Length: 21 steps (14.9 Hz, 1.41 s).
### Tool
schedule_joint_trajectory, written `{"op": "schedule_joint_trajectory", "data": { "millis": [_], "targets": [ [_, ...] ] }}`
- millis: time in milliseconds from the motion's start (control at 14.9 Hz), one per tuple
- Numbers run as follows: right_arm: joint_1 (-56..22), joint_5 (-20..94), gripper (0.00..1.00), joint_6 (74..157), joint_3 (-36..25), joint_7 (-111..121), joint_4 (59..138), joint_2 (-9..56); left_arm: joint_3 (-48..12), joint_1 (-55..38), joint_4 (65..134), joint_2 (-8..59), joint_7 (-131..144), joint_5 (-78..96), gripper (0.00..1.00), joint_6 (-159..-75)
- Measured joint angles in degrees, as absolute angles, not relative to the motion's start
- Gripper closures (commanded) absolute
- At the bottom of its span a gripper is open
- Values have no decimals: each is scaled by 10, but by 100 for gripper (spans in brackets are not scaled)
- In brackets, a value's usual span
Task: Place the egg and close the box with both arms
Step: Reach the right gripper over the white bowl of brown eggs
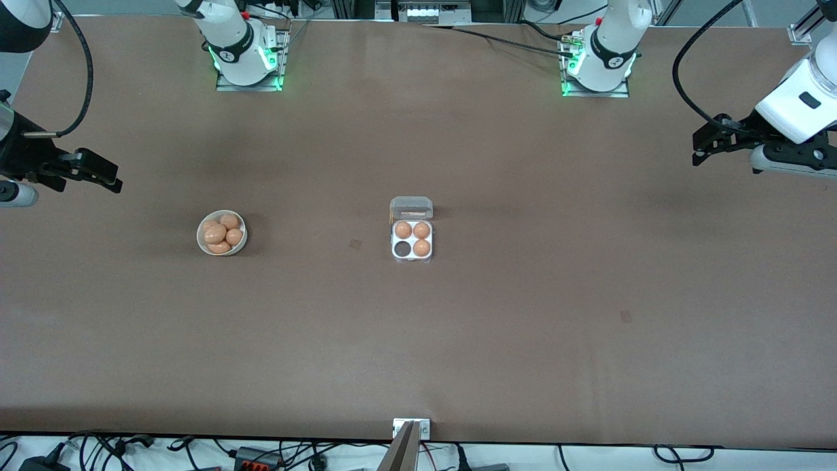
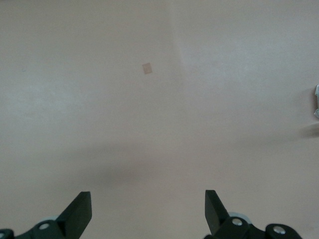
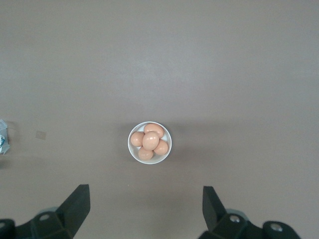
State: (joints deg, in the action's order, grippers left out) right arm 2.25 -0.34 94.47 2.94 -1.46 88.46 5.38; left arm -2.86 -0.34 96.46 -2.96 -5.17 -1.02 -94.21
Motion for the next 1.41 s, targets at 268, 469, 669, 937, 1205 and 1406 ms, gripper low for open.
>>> {"op": "schedule_joint_trajectory", "data": {
  "millis": [268, 469, 669, 937, 1205, 1406],
  "targets": [
    [22, -3, 0, 945, 30, -15, 885, 54, -29, -3, 965, -30, -52, -10, 0, -942],
    [22, -3, 0, 944, 30, -14, 885, 54, -28, -3, 965, -30, -52, -10, 0, -942],
    [22, -3, 0, 939, 30, -13, 886, 61, -28, -2, 965, -30, -52, -10, 0, -942],
    [22, -3, 0, 917, 31, -13, 890, 105, -28, -2, 964, -29, -52, -10, 0, -942],
    [18, -3, 0, 915, 32, -12, 892, 158, -28, -1, 964, -29, -52, -10, 0, -942],
    [17, 19, 0, 915, 32, -12, 893, 196, -28, -1, 964, -29, -52, -10, 0, -942]
  ]
}}
